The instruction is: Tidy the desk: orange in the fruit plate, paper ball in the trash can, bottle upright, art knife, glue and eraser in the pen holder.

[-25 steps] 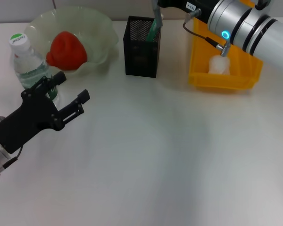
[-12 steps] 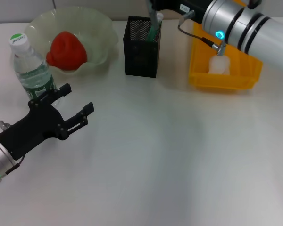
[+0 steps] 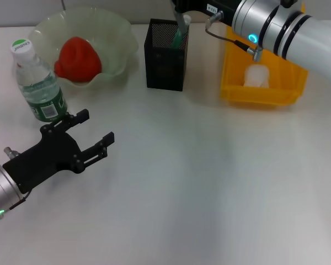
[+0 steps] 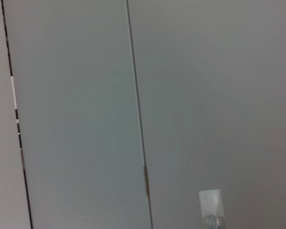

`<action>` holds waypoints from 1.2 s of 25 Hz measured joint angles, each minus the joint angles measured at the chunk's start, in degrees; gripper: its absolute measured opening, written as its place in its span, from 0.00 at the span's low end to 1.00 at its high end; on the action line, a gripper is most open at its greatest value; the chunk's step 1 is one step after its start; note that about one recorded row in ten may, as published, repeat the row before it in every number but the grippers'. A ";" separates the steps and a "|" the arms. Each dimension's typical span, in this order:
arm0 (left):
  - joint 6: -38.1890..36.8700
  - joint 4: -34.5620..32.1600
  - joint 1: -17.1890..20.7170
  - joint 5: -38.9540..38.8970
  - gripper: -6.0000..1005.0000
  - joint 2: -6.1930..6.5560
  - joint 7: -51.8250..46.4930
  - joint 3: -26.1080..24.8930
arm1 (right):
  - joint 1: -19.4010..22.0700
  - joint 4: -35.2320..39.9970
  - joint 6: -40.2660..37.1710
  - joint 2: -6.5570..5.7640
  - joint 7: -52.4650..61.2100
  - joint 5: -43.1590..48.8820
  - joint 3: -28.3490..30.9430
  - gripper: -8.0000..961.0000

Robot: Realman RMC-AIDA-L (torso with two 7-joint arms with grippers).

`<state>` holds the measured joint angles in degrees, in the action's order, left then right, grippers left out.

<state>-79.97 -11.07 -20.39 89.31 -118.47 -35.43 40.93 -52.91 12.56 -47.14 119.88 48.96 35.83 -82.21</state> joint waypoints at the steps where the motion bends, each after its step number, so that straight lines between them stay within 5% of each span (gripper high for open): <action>1: 0.01 0.02 0.00 0.00 0.78 -0.04 0.01 0.02 | -0.05 0.01 0.03 0.00 -0.42 -0.01 0.01 0.14; 19: -1.39 1.39 -0.28 -0.02 0.78 -0.35 -0.53 0.67 | 0.06 -0.42 -2.66 0.00 -4.04 -0.09 -0.19 0.14; 30: -13.95 2.69 0.16 -0.72 0.78 -0.39 -3.72 -0.39 | 11.51 0.72 -26.54 -0.01 -14.18 -2.51 1.78 0.14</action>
<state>-93.92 -8.38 -20.22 88.58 -118.86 -39.16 40.54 -41.40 13.28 -73.69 119.87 34.79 33.31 -80.43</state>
